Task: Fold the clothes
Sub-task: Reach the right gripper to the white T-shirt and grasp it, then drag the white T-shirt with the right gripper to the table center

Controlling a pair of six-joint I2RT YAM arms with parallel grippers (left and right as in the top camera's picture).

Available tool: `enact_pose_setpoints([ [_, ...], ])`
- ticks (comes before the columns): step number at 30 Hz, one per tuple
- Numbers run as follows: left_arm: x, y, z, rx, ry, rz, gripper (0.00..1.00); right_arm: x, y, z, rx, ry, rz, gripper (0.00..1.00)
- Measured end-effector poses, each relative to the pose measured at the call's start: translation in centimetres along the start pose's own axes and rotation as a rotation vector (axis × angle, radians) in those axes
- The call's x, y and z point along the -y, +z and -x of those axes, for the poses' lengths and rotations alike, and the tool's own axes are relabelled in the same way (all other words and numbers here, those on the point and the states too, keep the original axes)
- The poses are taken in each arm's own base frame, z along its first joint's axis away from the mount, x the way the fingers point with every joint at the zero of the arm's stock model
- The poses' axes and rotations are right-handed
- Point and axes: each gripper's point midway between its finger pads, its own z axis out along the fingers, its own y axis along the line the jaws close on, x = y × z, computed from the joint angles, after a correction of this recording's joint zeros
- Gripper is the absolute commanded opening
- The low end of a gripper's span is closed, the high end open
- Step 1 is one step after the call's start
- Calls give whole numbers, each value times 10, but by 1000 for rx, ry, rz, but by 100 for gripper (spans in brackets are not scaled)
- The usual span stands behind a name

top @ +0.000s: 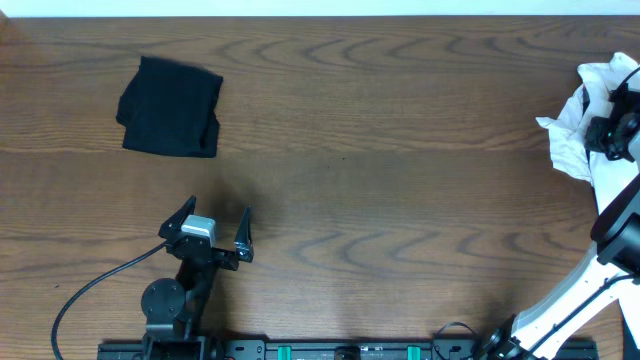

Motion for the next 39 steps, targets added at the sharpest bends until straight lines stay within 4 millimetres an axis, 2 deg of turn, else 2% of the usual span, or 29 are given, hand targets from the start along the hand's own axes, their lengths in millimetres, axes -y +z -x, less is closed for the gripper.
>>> enact_pose_setpoints([
  [8, 0, 0, 0, 0, 0, 0, 98, 1, 0, 2, 9, 36, -3, 9],
  [13, 0, 0, 0, 0, 0, 0, 98, 3, -16, 14, 44, 75, -13, 1],
  [22, 0, 0, 0, 0, 0, 0, 98, 12, -103, 70, 243, 122, -51, 1],
  [25, 0, 0, 0, 0, 0, 0, 98, 5, -121, 81, 283, 114, -38, 1],
  [27, 0, 0, 0, 0, 0, 0, 98, -8, -129, 87, 301, 104, -3, 1],
  [30, 0, 0, 0, 0, 0, 0, 98, -39, -138, 94, 316, 82, 74, 1],
  [35, 0, 0, 0, 0, 0, 0, 98, -114, -153, 100, 316, 34, 249, 1],
  [38, 0, 0, 0, 0, 0, 0, 98, -170, -159, 98, 298, 0, 353, 1],
  [39, 0, 0, 0, 0, 0, 0, 98, -194, -163, 97, 291, -17, 395, 1],
])
